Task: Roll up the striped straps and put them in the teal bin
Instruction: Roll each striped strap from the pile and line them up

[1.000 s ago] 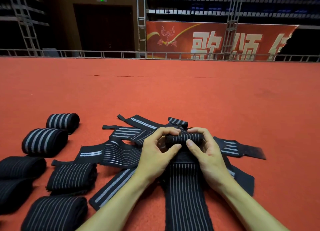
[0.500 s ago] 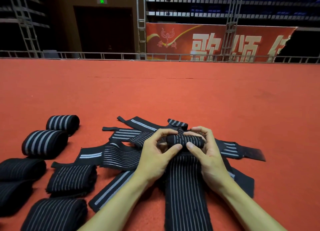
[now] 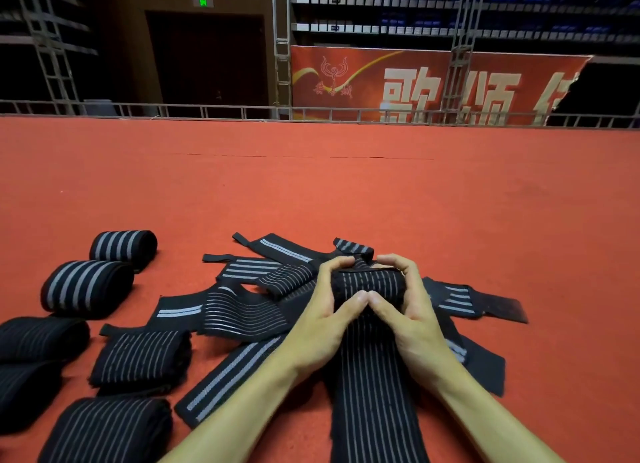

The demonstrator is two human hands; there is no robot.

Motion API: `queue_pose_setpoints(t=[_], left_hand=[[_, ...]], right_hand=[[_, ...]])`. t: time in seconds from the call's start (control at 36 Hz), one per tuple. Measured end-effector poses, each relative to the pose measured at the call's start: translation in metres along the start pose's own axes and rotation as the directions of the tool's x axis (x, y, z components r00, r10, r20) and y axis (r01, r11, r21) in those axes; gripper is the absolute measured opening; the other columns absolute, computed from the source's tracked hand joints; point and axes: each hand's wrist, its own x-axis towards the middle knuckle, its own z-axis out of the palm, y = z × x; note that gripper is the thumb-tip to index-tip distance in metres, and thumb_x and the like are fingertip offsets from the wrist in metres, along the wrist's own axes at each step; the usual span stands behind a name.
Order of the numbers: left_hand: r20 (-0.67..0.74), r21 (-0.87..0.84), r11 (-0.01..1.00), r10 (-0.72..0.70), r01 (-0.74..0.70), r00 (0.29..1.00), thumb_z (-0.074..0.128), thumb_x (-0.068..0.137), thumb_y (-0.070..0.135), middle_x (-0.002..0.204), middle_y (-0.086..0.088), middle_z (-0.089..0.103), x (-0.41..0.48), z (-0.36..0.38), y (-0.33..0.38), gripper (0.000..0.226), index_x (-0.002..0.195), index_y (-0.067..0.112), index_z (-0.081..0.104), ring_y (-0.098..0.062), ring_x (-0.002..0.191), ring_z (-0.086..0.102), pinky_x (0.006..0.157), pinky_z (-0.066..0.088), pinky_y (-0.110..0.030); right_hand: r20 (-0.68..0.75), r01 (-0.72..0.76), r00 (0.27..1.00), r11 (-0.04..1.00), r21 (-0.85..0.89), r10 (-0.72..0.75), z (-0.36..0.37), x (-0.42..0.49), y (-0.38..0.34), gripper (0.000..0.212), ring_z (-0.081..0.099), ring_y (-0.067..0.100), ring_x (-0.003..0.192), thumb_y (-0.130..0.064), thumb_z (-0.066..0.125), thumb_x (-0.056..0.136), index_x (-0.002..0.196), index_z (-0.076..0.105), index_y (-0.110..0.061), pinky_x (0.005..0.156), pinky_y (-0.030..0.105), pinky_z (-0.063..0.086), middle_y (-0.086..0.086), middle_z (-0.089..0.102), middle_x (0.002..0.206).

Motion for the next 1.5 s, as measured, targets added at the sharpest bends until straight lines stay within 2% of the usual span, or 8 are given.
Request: queue_pose_setpoints(t=[0.17, 0.31, 0.5, 0.61, 0.75, 0.94, 1.19, 1.5], left_hand=[[0.044, -0.047, 0.998, -0.046, 0.048, 0.998, 0.052, 0.091, 0.028, 0.116, -0.006, 0.063, 0.000, -0.002, 0.003, 0.043, 0.130, 0.020, 0.037, -0.009, 0.102, 0.063, 0.089, 0.051, -0.023], [-0.038, -0.010, 0.998, 0.067, -0.067, 0.997, 0.058, 0.091, 0.005, 0.099, 0.014, 0.069, 0.001, -0.006, 0.006, 0.030, 0.119, 0.013, 0.050, -0.002, 0.095, 0.063, 0.082, 0.049, -0.018], [-0.133, 0.129, 0.974, 0.205, -0.188, 0.970, 0.054, 0.080, -0.026, 0.099, 0.005, 0.068, 0.005, -0.010, 0.002, 0.049, 0.103, 0.017, 0.062, -0.007, 0.092, 0.065, 0.084, 0.050, -0.019], [-0.095, 0.129, 0.974, 0.199, -0.186, 0.975, 0.056, 0.079, -0.018, 0.106, 0.002, 0.064, 0.003, -0.006, 0.001, 0.046, 0.107, 0.018, 0.060, -0.004, 0.099, 0.062, 0.088, 0.045, -0.016], [0.014, 0.075, 0.993, 0.089, -0.089, 0.996, 0.059, 0.085, 0.019, 0.103, 0.030, 0.062, 0.000, -0.002, 0.003, 0.041, 0.124, 0.020, 0.044, 0.007, 0.103, 0.058, 0.091, 0.043, -0.014], [-0.042, -0.021, 1.000, -0.004, 0.003, 0.999, 0.048, 0.094, 0.044, 0.103, 0.024, 0.067, 0.001, 0.001, 0.002, 0.032, 0.122, 0.028, 0.046, -0.001, 0.104, 0.064, 0.090, 0.047, -0.021], [-0.142, -0.150, 0.986, 0.050, -0.072, 0.989, 0.069, 0.083, 0.021, 0.107, -0.001, 0.066, 0.006, -0.002, -0.003, 0.034, 0.115, 0.026, 0.058, -0.016, 0.101, 0.064, 0.090, 0.051, -0.034], [-0.082, -0.182, 0.983, -0.011, -0.004, 0.997, 0.056, 0.084, 0.018, 0.123, 0.003, 0.057, 0.003, 0.001, -0.006, 0.049, 0.130, 0.033, 0.045, -0.013, 0.114, 0.062, 0.102, 0.048, -0.036]], right_hand=[[0.047, -0.051, 0.998, 0.999, 0.005, 0.051, -0.002, -0.001, -0.001, 0.038, 0.059, 0.023, 0.115, -0.030, 0.067, 0.083, 0.119, 0.054, -0.038, 0.102, 0.046, 0.048, 0.001, 0.062, 0.121], [0.026, -0.073, 0.997, 0.995, 0.061, 0.071, -0.001, 0.000, 0.002, 0.040, 0.063, 0.017, 0.106, -0.020, 0.067, 0.083, 0.116, 0.054, -0.039, 0.089, 0.033, 0.052, -0.001, 0.065, 0.115], [0.051, -0.095, 0.994, 0.995, -0.013, 0.096, 0.001, 0.001, 0.004, 0.039, 0.059, 0.017, 0.117, -0.049, 0.068, 0.079, 0.115, 0.055, -0.040, 0.105, 0.043, 0.043, -0.005, 0.065, 0.117], [0.012, -0.086, 0.996, 0.992, -0.092, 0.088, 0.003, 0.000, 0.003, 0.038, 0.060, 0.019, 0.113, -0.058, 0.063, 0.079, 0.109, 0.053, -0.037, 0.105, 0.051, 0.043, -0.002, 0.064, 0.113], [0.006, -0.074, 0.997, 0.996, -0.050, 0.075, 0.002, -0.001, 0.000, 0.036, 0.062, 0.022, 0.109, -0.049, 0.067, 0.078, 0.109, 0.054, -0.035, 0.099, 0.042, 0.049, 0.004, 0.065, 0.113], [0.034, -0.069, 0.997, 0.998, -0.008, 0.070, 0.002, -0.002, 0.000, 0.034, 0.061, 0.028, 0.112, -0.047, 0.064, 0.082, 0.111, 0.052, -0.033, 0.100, 0.042, 0.048, 0.012, 0.063, 0.118], [-0.041, -0.061, 0.997, 0.991, 0.117, 0.066, 0.004, 0.002, 0.002, 0.025, 0.064, 0.029, 0.103, -0.029, 0.066, 0.081, 0.104, 0.056, -0.029, 0.091, 0.043, 0.054, 0.010, 0.062, 0.113], [0.005, -0.058, 0.998, 0.997, -0.046, 0.058, 0.005, -0.002, 0.002, 0.035, 0.059, 0.023, 0.116, -0.049, 0.062, 0.080, 0.109, 0.046, -0.037, 0.102, 0.045, 0.048, -0.005, 0.057, 0.121]])
